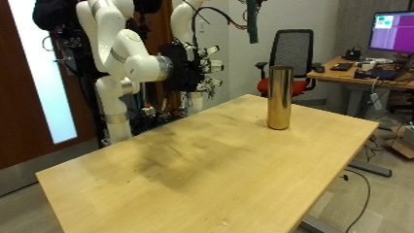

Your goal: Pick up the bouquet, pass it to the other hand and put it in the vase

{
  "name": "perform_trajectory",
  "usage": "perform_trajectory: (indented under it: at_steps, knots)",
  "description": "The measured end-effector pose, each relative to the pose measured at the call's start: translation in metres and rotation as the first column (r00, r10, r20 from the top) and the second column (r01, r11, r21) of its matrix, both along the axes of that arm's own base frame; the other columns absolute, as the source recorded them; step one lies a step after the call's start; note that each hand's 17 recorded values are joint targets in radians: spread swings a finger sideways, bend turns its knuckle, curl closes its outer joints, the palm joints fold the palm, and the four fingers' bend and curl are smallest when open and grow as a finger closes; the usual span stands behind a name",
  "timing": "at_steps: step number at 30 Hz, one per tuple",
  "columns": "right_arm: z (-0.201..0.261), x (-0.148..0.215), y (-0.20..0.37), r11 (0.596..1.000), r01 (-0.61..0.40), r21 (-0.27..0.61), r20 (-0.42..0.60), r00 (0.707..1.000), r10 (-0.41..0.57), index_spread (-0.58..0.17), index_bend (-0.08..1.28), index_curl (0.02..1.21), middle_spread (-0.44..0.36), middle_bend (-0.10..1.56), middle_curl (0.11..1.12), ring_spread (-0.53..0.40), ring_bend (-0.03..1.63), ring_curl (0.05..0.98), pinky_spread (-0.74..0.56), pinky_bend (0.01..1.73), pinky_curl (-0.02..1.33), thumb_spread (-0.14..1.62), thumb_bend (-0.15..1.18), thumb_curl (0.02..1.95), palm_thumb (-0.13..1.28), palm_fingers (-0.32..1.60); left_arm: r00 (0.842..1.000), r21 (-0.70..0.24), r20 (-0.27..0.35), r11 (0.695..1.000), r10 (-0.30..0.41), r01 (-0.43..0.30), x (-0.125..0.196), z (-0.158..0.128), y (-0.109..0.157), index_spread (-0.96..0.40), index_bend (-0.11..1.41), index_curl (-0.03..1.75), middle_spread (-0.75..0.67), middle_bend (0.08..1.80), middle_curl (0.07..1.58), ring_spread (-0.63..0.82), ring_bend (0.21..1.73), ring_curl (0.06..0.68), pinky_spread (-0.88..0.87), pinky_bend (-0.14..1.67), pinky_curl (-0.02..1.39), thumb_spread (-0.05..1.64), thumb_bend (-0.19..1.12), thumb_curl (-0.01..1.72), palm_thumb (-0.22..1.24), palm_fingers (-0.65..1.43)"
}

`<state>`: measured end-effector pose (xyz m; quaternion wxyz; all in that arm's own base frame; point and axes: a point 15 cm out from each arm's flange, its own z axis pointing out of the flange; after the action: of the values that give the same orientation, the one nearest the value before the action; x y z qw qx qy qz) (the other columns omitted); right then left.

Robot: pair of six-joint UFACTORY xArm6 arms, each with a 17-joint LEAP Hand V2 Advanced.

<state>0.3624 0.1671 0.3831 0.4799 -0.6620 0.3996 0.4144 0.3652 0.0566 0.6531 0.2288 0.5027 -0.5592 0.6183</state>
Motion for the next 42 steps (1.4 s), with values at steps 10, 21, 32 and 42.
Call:
perform_trajectory:
  at_steps: [10, 21, 32, 42]
  knots:
    - [-0.004, -0.004, 0.012, 1.0, -0.03, -0.001, -0.011, 0.999, 0.03, -0.411, 0.15, 0.18, 0.172, 0.17, 0.24, 0.236, 0.33, 0.247, 0.42, 0.51, 0.33, 0.97, -0.03, 0.38, 0.65, -0.06, 0.991, 0.042, -0.02, 0.991, 0.131, -0.13, 0.046, -0.046, 0.048, -0.7, 1.09, -0.01, -0.59, 1.02, 1.13, -0.42, 1.43, 0.595, -0.6, 1.14, 0.64, 0.15, -0.02, 0.9, 1.14, 1.01]
    - [-0.012, -0.005, 0.021, 0.999, -0.052, 0.0, -0.035, 0.998, 0.052, -0.408, 0.15, 0.21, 0.163, 0.17, 0.23, 0.236, 0.33, 0.256, 0.42, 0.51, 0.32, 0.98, -0.03, 0.38, 0.66, -0.05, 0.992, 0.026, -0.087, 0.996, 0.093, -0.091, 0.094, -0.115, 0.051, -0.71, 1.11, -0.01, -0.59, 1.02, 1.13, -0.42, 1.42, 0.596, -0.6, 1.14, 0.65, 0.15, -0.02, 0.91, 1.14, 1.01]
    - [-0.01, -0.007, 0.026, 0.997, -0.073, -0.003, -0.054, 0.996, 0.072, -0.397, 0.16, 0.24, 0.149, 0.17, 0.23, 0.235, 0.37, 0.266, 0.44, 0.56, 0.32, 0.98, -0.03, 0.39, 0.68, -0.03, 0.98, 0.098, -0.159, 0.99, 0.12, -0.105, 0.11, -0.164, 0.063, -0.7, 1.1, -0.02, -0.59, 1.04, 1.13, -0.43, 1.39, 0.59, -0.61, 1.12, 0.64, 0.17, -0.05, 0.89, 1.06, 0.94]
    - [-0.01, -0.011, 0.027, 0.997, -0.082, -0.008, -0.052, 0.995, 0.081, -0.397, 0.17, 0.25, 0.149, 0.17, 0.24, 0.237, 0.37, 0.262, 0.44, 0.57, 0.31, 0.98, -0.03, 0.4, 0.69, -0.02, 0.972, 0.196, -0.177, 0.973, 0.155, -0.12, 0.093, -0.179, 0.091, 0.14, 0.46, 0.03, 0.2, 0.2, 0.7, 0.28, 0.77, 0.331, 0.31, 0.54, 0.41, 0.83, -0.07, 0.55, 0.49, -0.31]
